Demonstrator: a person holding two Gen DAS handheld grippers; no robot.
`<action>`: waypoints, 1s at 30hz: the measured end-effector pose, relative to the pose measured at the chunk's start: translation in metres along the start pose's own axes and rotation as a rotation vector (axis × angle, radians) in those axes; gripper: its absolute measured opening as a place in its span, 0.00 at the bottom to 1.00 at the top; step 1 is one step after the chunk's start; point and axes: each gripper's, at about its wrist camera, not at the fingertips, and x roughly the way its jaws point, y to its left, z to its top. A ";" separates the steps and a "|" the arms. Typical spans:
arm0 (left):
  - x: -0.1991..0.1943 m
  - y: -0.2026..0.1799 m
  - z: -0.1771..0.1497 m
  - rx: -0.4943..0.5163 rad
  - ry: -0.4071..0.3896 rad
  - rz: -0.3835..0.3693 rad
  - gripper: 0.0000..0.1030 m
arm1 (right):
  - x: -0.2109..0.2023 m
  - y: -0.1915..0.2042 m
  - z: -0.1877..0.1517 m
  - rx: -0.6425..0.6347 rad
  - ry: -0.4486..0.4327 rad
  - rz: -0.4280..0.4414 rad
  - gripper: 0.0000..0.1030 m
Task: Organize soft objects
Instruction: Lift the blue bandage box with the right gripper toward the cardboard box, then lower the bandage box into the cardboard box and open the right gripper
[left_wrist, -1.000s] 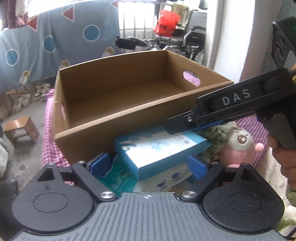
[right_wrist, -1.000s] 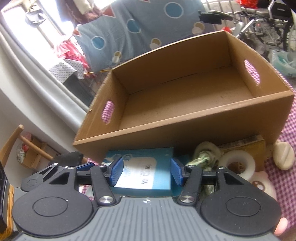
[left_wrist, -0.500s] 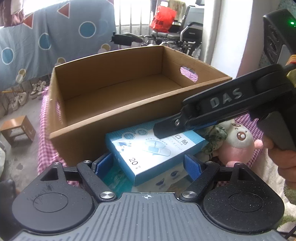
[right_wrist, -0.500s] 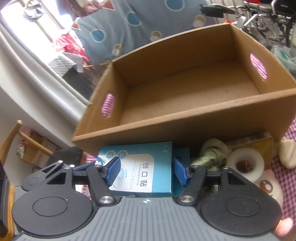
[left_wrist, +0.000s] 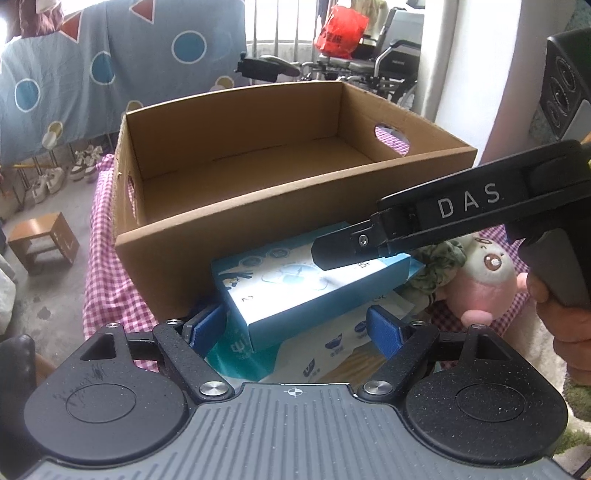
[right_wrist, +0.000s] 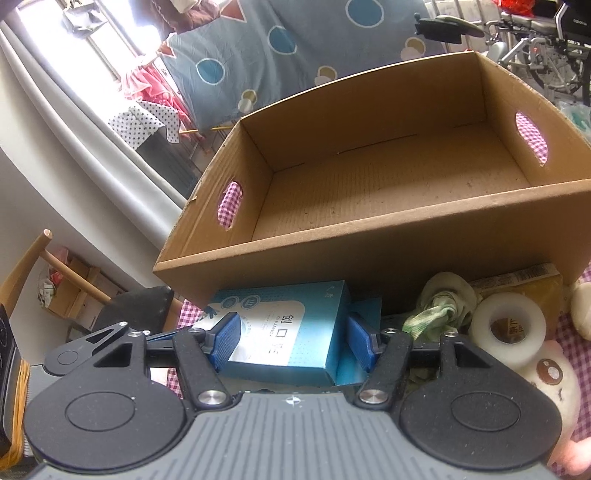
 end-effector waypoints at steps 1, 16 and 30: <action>0.001 0.000 0.001 -0.002 0.001 -0.004 0.81 | 0.001 -0.001 -0.001 0.000 0.003 0.001 0.64; -0.015 -0.013 -0.001 0.005 -0.027 0.041 0.81 | -0.025 0.017 -0.006 -0.079 -0.043 0.007 0.59; -0.072 -0.030 0.025 0.067 -0.196 0.152 0.82 | -0.078 0.038 0.025 -0.180 -0.176 0.094 0.59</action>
